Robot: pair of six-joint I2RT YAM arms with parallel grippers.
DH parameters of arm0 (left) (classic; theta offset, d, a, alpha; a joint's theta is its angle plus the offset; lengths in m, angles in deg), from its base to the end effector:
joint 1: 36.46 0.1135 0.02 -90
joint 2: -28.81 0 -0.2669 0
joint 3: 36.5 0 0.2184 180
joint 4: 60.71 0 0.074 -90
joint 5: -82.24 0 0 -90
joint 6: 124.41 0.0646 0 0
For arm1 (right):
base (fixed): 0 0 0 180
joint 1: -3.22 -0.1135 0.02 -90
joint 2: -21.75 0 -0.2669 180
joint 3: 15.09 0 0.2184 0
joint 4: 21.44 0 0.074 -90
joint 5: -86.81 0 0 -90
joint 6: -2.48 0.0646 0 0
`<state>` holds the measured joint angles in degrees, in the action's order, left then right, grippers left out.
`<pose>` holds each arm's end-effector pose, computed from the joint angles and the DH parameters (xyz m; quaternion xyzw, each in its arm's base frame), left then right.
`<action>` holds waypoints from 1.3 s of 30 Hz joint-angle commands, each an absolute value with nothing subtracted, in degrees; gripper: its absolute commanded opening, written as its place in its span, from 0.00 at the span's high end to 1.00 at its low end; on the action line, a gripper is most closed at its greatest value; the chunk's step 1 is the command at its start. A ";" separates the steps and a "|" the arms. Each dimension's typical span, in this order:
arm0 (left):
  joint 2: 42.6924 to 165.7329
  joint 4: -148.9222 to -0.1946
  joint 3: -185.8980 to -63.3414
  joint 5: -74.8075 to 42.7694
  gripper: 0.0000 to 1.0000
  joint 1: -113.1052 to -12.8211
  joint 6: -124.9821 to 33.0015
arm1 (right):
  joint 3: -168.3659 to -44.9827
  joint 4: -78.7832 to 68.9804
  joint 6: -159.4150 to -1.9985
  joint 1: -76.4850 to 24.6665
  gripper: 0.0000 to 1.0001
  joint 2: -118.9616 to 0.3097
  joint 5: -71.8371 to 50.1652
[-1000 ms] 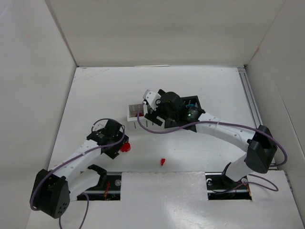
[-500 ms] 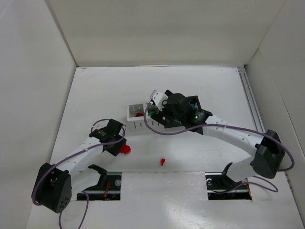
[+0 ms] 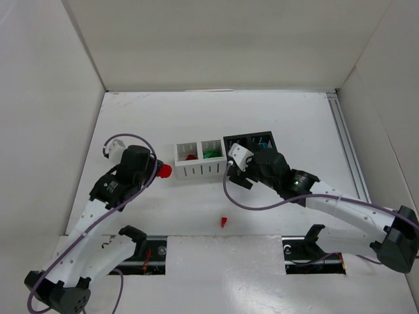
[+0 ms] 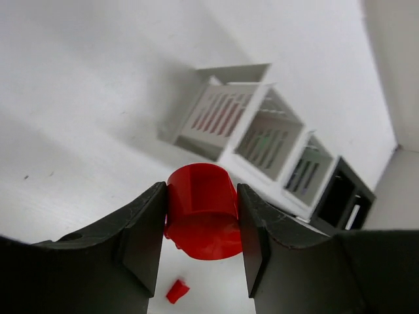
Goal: Sort the legos into containers by color
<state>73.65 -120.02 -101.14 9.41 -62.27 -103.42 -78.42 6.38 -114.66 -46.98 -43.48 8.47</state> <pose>0.1352 -0.0442 0.2893 -0.3884 0.8081 -0.2191 0.3848 0.1673 0.1804 0.2806 -0.4977 0.7036 0.0138 0.5070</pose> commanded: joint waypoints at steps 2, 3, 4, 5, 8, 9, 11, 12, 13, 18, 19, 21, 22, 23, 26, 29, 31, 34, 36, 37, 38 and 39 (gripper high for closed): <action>77.40 -112.37 -106.85 11.94 0.72 -62.83 -93.93 | -74.73 3.03 -117.75 -46.70 0.00 -37.32 5.00; 78.98 -110.61 -108.42 11.93 0.72 -62.83 -93.04 | -73.59 3.03 -117.76 -46.70 0.00 -36.00 4.28; 80.73 -108.93 -109.39 11.41 0.72 -62.83 -91.21 | -73.06 3.03 -118.28 -46.70 0.00 -35.47 3.58; 84.49 -106.48 -110.45 11.40 0.73 -62.83 -90.58 | -73.05 3.03 -118.28 -46.70 0.00 -35.46 2.01; 91.44 -104.53 -114.67 10.70 0.75 -62.83 -88.82 | -71.56 2.51 -116.61 -48.02 0.00 -34.85 1.99; 92.95 -104.52 -115.37 11.40 0.75 -62.83 -88.29 | -71.04 2.50 -115.74 -48.02 0.00 -34.85 1.99; 95.50 -104.00 -116.52 11.40 0.75 -62.83 -87.76 | -71.03 2.50 -114.95 -48.02 0.00 -35.54 2.52; 97.69 -103.47 -117.04 11.40 0.75 -62.83 -87.76 | -71.03 2.50 -114.94 -48.02 0.00 -35.55 2.52; 98.58 -102.60 -117.05 11.40 0.75 -63.44 -87.24 | -71.03 2.50 -114.94 -48.02 0.00 -36.25 2.52; 102.02 -100.83 -117.67 12.98 0.63 -67.75 -86.71 | -69.01 0.13 -115.47 -50.04 0.00 -39.58 1.03; 102.89 -101.35 -118.27 13.85 0.61 -67.75 -86.71 | -69.01 0.13 -115.47 -50.57 0.00 -40.38 0.50; 103.51 -101.88 -118.90 14.74 0.53 -68.98 -87.23 | -69.01 0.13 -114.94 -52.32 0.00 -42.22 0.50; 103.51 -101.89 -118.90 15.26 0.50 -68.98 -87.23 | -69.01 0.13 -114.94 -52.94 0.00 -42.75 0.50; 103.51 -101.89 -118.90 15.27 0.45 -68.98 -87.23 | -68.49 0.13 -114.94 -53.47 0.00 -42.76 1.02; 102.38 -103.11 -118.90 15.88 0.38 -68.98 -87.75 | -68.48 -1.10 -116.52 -54.17 0.00 -43.37 -0.89; 101.06 -103.73 -118.37 15.36 0.32 -68.98 -87.24 | -67.43 -4.08 -118.28 -54.70 0.00 -44.07 -6.42; 100.10 -104.34 -118.37 14.75 0.26 -68.98 -86.54 | -66.90 -4.61 -119.60 -55.92 0.00 -44.60 -9.60; 97.19 -105.57 -117.75 14.74 0.07 -70.56 -85.22 | -65.67 -4.62 -120.74 -57.07 0.02 -45.30 -15.66; 94.04 -106.19 -117.05 14.74 0.00 -72.40 -83.55 | -65.67 -3.91 -120.74 -57.08 0.02 -46.71 -20.30; 92.80 -106.89 -116.27 14.74 0.00 -74.06 -83.54 | -65.15 -3.91 -119.87 -57.08 0.03 -47.32 -21.03; 91.57 -106.90 -115.13 15.26 0.00 -74.86 -82.32 | -65.14 -3.91 -119.17 -58.55 0.03 -48.55 -21.04; 89.30 -106.90 -114.59 15.27 0.00 -75.74 -82.31 | -64.62 -3.91 -118.64 -59.27 0.03 -49.25 -21.04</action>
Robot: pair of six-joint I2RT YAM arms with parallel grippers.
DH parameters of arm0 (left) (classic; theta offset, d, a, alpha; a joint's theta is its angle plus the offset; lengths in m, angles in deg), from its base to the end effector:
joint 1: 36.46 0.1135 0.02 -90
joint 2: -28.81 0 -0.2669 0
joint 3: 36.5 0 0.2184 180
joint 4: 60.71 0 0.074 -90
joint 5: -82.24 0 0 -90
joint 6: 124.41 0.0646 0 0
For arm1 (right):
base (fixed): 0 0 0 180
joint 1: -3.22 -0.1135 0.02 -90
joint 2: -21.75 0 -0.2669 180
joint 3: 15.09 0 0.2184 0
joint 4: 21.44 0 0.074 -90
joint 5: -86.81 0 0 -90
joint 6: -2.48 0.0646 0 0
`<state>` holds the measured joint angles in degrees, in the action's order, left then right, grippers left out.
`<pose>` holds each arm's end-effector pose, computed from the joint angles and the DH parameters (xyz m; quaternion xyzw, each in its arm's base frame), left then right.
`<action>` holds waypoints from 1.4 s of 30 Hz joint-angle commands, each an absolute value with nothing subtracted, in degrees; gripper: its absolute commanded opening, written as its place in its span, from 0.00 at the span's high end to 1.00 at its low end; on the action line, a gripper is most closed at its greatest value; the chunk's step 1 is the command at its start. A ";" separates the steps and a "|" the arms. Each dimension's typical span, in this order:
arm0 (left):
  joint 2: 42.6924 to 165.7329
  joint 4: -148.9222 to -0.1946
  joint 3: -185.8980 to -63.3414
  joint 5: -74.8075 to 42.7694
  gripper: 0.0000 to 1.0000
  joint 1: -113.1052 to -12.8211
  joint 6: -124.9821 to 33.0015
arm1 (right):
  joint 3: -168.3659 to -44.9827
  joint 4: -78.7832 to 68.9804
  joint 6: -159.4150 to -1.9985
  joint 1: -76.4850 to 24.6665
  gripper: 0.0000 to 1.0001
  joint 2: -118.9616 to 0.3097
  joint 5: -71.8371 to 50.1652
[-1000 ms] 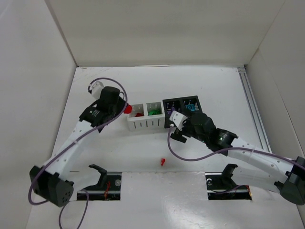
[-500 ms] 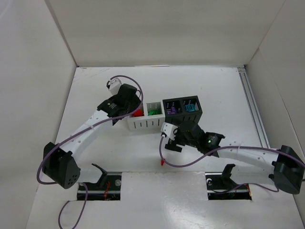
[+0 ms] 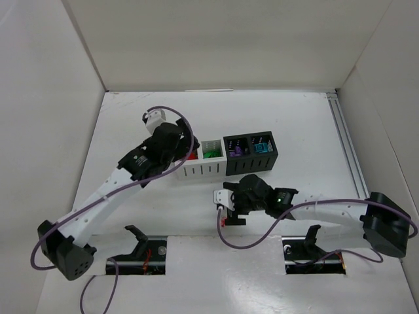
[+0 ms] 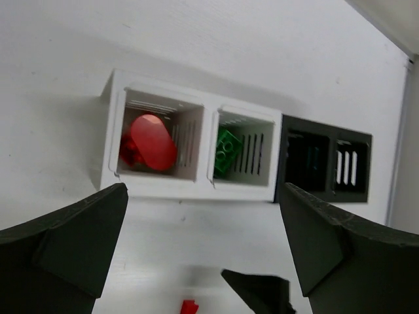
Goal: Sort the legos into containers by color
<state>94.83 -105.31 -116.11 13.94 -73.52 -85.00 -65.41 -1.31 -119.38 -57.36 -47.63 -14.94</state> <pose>0.2049 -0.1248 0.3396 -0.1927 0.8380 -0.2166 0.4623 0.1058 0.2145 0.2053 -0.6791 0.5900 0.1954 0.3905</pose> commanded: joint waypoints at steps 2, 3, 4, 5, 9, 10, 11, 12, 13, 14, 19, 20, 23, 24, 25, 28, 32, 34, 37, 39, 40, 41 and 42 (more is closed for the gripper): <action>87.00 -107.42 -113.36 15.27 0.00 -77.93 -81.70 | -64.61 -3.91 -118.63 -60.67 0.03 -50.75 -21.04; 86.03 -107.42 -112.14 15.27 0.00 -78.47 -81.70 | -64.61 -3.91 -118.63 -60.68 0.06 -52.41 -21.56; 84.46 -108.82 -111.35 15.27 0.00 -78.48 -81.70 | -65.22 -3.91 -117.94 -61.29 0.07 -53.12 -21.04; 83.75 -109.53 -111.34 15.27 0.00 -78.48 -82.39 | -65.23 -3.91 -117.93 -61.29 0.07 -53.74 -19.82; 81.81 -112.34 -110.11 14.74 0.00 -79.00 -83.81 | -65.23 -5.23 -116.62 -61.91 0.07 -56.81 -19.81; 81.80 -112.35 -109.50 14.74 0.00 -79.00 -84.33 | -65.23 -5.84 -115.74 -62.43 0.08 -57.95 -19.28; 81.80 -113.04 -109.49 14.74 0.00 -79.00 -84.33 | -65.23 -5.85 -115.04 -62.44 0.08 -58.57 -18.41; 81.80 -113.05 -109.49 14.74 0.00 -79.00 -84.33 | -65.23 -5.85 -115.03 -62.44 0.08 -59.19 -16.75; 81.28 -113.57 -108.88 14.74 0.00 -79.00 -84.33 | -65.23 -5.85 -114.25 -62.96 0.10 -60.32 -16.73; 81.28 -113.58 -108.88 14.22 0.00 -79.00 -84.33 | -65.23 -6.46 -113.72 -62.96 0.11 -60.33 -16.21; 81.80 -114.10 -108.88 14.21 0.00 -79.00 -84.33 | -65.76 -7.78 -113.19 -62.96 0.27 -61.74 -16.72; 81.80 -114.10 -108.88 14.21 0.00 -79.00 -84.33 | -65.76 -7.78 -113.19 -62.96 0.34 -61.74 -16.73; 81.80 -114.10 -108.88 14.21 0.00 -79.00 -84.33 | -65.15 -7.78 -112.05 -62.96 0.36 -61.05 -17.26; 81.80 -114.10 -108.88 14.21 0.00 -79.00 -84.33 | -64.45 -7.78 -111.17 -62.96 0.38 -61.04 -17.26; 81.80 -114.10 -108.88 14.21 0.00 -79.00 -84.33 | -64.44 -7.78 -111.16 -62.96 0.39 -60.43 -16.56; 81.80 -113.58 -108.88 14.21 0.00 -79.00 -84.33 | -63.30 -7.78 -109.67 -62.96 0.39 -60.42 -16.55; 81.80 -113.58 -108.88 14.21 0.00 -79.00 -84.33 | -62.68 -7.78 -108.53 -62.96 0.40 -60.42 -15.42; 81.80 -113.58 -108.88 14.74 0.00 -79.00 -84.33 | -62.68 -7.78 -107.92 -62.96 0.53 -60.42 -15.41; 81.20 -114.10 -108.88 14.74 0.00 -79.00 -84.86 | -62.15 -8.30 -107.91 -62.96 0.63 -59.90 -14.36; 81.19 -114.10 -108.88 14.74 0.00 -79.00 -84.86 | -62.68 -8.31 -107.91 -62.96 0.67 -58.06 -14.36; 80.58 -114.10 -108.88 15.35 0.00 -79.00 -84.86 | -62.68 -8.31 -108.70 -62.96 0.68 -57.44 -14.36; 80.57 -114.10 -108.88 15.36 0.00 -79.00 -84.86 | -63.99 -8.31 -109.22 -62.96 0.69 -56.13 -14.88; 80.57 -114.63 -108.88 15.97 0.00 -79.00 -84.86 | -64.61 -8.31 -109.23 -62.96 0.69 -55.51 -14.88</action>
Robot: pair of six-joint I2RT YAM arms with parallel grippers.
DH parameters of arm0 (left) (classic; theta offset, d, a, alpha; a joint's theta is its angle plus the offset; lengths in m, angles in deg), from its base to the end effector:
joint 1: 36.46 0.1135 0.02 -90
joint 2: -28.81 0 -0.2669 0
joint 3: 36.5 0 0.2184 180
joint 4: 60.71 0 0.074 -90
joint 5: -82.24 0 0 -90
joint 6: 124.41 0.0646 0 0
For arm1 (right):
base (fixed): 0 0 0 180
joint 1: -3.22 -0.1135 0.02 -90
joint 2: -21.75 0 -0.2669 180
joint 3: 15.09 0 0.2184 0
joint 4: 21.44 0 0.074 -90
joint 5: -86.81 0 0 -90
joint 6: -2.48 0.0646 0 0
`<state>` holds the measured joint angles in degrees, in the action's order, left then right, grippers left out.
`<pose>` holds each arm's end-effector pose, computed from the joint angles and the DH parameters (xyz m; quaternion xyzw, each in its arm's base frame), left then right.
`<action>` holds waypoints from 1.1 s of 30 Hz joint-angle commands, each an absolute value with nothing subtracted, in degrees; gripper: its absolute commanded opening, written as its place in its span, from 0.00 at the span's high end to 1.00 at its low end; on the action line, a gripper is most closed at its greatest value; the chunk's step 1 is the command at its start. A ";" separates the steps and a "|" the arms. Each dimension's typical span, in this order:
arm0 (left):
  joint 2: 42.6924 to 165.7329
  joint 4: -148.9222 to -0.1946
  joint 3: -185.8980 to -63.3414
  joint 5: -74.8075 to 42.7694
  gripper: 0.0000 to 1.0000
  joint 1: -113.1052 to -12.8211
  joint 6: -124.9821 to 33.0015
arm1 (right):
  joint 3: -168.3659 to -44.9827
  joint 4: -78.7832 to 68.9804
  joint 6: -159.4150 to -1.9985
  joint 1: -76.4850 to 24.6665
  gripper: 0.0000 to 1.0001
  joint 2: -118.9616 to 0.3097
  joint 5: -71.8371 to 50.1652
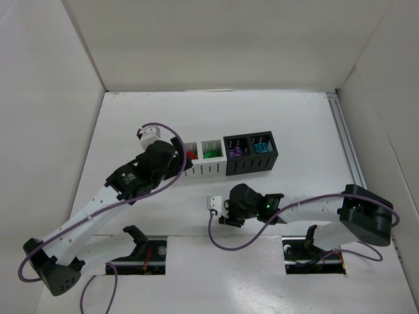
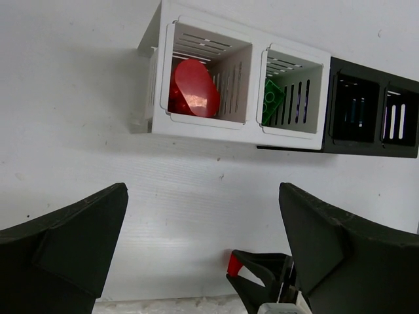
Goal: Sort the legos into containers by color
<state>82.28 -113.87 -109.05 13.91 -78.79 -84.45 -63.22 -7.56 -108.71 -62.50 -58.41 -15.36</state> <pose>0.1481 -0.1026 0.3243 -0.1463 0.8596 -0.2173 0.4386 0.0924 0.2380 0.1621 -0.6628 0.6417 0.2323 0.3082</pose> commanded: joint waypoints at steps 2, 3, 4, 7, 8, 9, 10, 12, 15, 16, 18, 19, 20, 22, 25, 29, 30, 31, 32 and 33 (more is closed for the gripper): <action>79.96 -115.33 -109.40 16.59 0.00 -79.00 -84.86 | -66.28 -7.70 -109.76 -62.96 0.71 -54.19 -16.72; 79.96 -116.03 -109.40 17.20 0.00 -79.00 -85.47 | -68.89 -7.17 -111.24 -62.96 0.71 -53.05 -16.73; 79.44 -116.65 -109.40 17.81 0.00 -79.00 -86.00 | -70.49 -6.56 -111.86 -62.96 0.71 -53.04 -16.21; 78.21 -117.44 -108.88 19.13 0.00 -79.00 -88.54 | -78.92 -3.39 -115.20 -62.96 0.71 -53.38 -13.75; 77.33 -118.05 -108.88 20.01 0.00 -79.00 -89.33 | -81.29 -2.00 -116.25 -62.96 0.71 -54.17 -11.57; 77.32 -119.10 -108.09 20.54 0.00 -79.00 -90.39 | -83.66 -1.46 -117.48 -62.96 0.71 -55.14 -10.41; 76.54 -119.72 -108.09 20.54 0.00 -79.00 -91.18 | -88.65 -0.93 -120.02 -62.96 0.71 -57.93 -9.36; 75.13 -121.31 -107.56 20.54 0.00 -79.00 -92.85 | -93.77 0.29 -121.96 -62.09 0.71 -61.37 -8.04; 73.38 -123.84 -107.56 21.07 0.00 -79.00 -94.26 | -102.83 0.30 -124.08 -58.75 0.71 -67.70 -8.81; 72.85 -124.38 -107.56 21.07 0.00 -79.00 -95.31 | -107.11 0.30 -124.61 -57.01 0.71 -71.02 -10.04; 71.97 -124.91 -106.94 21.07 0.00 -79.00 -95.32 | -110.74 0.30 -125.31 -55.59 0.71 -74.29 -11.54; 71.18 -124.91 -106.94 21.07 0.00 -79.00 -95.84 | -112.41 0.30 -125.31 -54.97 0.71 -75.79 -13.46; 71.17 -125.44 -106.42 21.07 0.00 -79.00 -95.85 | -115.21 1.00 -125.92 -54.10 0.71 -77.20 -13.48; 69.94 -126.05 -106.42 21.07 0.00 -79.00 -96.46 | -117.78 2.32 -125.93 -53.39 0.69 -80.80 -13.48; 69.42 -127.37 -106.42 21.07 0.00 -79.00 -97.08 | -120.07 3.47 -125.93 -52.59 0.68 -83.01 -13.48; 68.88 -127.90 -106.94 21.69 0.00 -79.00 -97.08 | -120.69 4.08 -125.93 -51.45 0.58 -84.24 -13.48; 68.88 -127.90 -106.94 22.21 0.00 -79.00 -97.08 | -120.69 4.08 -125.93 -51.45 0.54 -84.24 -13.48; 68.88 -127.90 -106.94 22.21 0.00 -79.00 -97.08 | -120.69 4.08 -125.93 -51.45 0.40 -83.46 -14.17; 68.88 -127.90 -107.46 22.21 0.00 -79.00 -97.08 | -120.69 4.08 -125.93 -51.45 0.32 -83.45 -14.88; 68.88 -127.90 -107.47 22.73 0.00 -79.00 -97.08 | -120.69 4.08 -125.93 -51.45 0.18 -82.41 -14.88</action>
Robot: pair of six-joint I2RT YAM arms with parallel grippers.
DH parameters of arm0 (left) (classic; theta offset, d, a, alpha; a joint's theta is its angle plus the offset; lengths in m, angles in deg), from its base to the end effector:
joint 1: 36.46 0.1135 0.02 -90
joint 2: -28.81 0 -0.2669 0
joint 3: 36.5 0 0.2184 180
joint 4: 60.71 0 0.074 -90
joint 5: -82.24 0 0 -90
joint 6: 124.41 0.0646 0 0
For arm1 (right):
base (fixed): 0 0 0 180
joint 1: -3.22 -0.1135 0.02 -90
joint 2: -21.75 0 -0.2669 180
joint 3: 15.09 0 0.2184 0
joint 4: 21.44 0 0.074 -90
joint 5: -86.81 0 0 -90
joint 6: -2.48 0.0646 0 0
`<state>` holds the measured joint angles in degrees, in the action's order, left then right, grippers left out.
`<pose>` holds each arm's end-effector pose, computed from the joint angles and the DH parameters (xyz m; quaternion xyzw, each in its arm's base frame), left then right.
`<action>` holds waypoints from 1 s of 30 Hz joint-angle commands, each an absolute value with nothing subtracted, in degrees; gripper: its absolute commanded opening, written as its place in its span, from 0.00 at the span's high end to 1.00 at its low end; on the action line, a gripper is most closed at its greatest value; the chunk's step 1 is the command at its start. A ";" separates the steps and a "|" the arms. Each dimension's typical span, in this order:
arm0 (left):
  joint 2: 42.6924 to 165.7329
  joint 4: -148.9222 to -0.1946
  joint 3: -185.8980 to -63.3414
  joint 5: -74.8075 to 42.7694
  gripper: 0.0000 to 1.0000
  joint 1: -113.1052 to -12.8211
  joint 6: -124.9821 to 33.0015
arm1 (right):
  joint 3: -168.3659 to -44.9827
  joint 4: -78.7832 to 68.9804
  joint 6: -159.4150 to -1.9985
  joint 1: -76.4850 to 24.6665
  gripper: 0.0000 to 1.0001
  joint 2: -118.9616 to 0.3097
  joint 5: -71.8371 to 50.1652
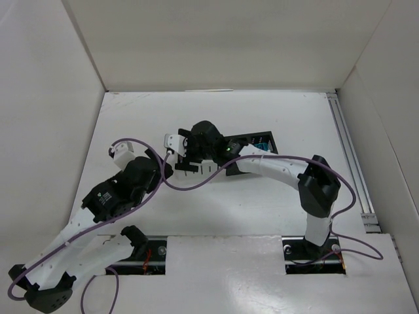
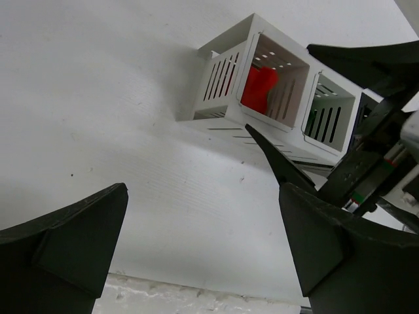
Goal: Sort the legos into containers by color
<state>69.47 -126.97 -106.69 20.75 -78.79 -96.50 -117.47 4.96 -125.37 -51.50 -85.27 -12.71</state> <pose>0.1038 -0.0529 0.3168 -0.2574 0.8346 -0.2085 0.4402 0.2418 0.3603 0.2800 -0.6553 0.5700 0.1434 0.4745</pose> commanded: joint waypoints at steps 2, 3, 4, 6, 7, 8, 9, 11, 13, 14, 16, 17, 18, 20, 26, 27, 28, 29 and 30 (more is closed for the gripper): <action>68.88 -127.90 -107.47 22.74 0.00 -79.00 -97.08 | -120.16 4.08 -125.93 -51.45 0.00 -79.77 -14.88; 68.88 -127.29 -107.47 23.35 0.00 -79.00 -97.08 | -119.38 4.08 -125.93 -51.45 0.00 -78.54 -13.14; 68.88 -127.29 -107.47 23.36 0.00 -79.00 -97.08 | -119.37 4.08 -125.23 -51.45 0.00 -77.22 -11.73; 69.41 -124.93 -107.47 23.88 0.00 -79.00 -95.86 | -117.44 4.70 -124.70 -50.93 0.00 -72.83 -7.27; 70.20 -123.96 -107.47 23.88 0.00 -79.00 -94.98 | -116.74 5.74 -124.70 -50.92 0.00 -71.25 -5.59; 70.73 -123.25 -107.47 23.88 0.00 -79.00 -94.45 | -115.43 6.45 -123.13 -49.27 0.00 -68.01 -4.18; 72.04 -121.33 -107.47 23.88 0.00 -79.00 -93.66 | -114.63 7.33 -122.51 -48.30 0.00 -66.33 -2.86; 73.97 -120.00 -107.47 23.88 0.00 -78.48 -92.95 | -112.53 10.04 -120.67 -43.92 0.00 -62.73 0.92; 77.21 -117.46 -108.70 23.36 0.00 -76.81 -90.32 | -107.17 10.84 -117.94 -39.43 0.00 -56.49 1.81; 78.37 -116.57 -109.31 22.49 0.00 -74.63 -89.09 | -105.15 11.72 -116.80 -34.01 0.00 -54.21 1.81; 81.08 -112.99 -110.45 18.46 0.00 -71.46 -84.36 | -100.05 13.30 -115.29 -28.71 0.00 -47.88 2.95; 81.80 -111.83 -110.46 16.78 0.00 -69.53 -82.85 | -98.73 14.36 -114.60 -26.51 0.00 -45.85 6.18; 82.50 -110.86 -110.46 15.20 0.00 -65.42 -81.45 | -97.41 16.63 -114.07 -22.92 0.00 -43.92 8.56; 83.82 -108.75 -110.99 11.60 0.00 -60.23 -78.20 | -93.81 19.97 -112.76 -18.61 0.00 -39.17 14.17; 83.83 -106.81 -109.93 8.86 0.00 -54.57 -77.04 | -90.90 23.07 -112.04 -11.12 0.00 -34.93 17.99; 83.83 -106.81 -109.93 8.85 0.00 -54.05 -77.04 | -90.89 23.07 -112.04 -10.41 0.00 -34.93 17.99; 83.83 -106.81 -109.93 8.85 0.00 -54.04 -77.04 | -90.89 23.07 -112.04 -9.88 0.00 -34.93 17.99; 83.83 -106.81 -109.93 8.85 0.00 -54.04 -77.04 | -90.89 23.07 -112.04 -9.18 0.00 -34.93 17.38; 83.83 -106.81 -109.93 8.85 0.00 -54.04 -77.04 | -90.89 23.07 -112.56 -9.17 0.00 -34.93 16.59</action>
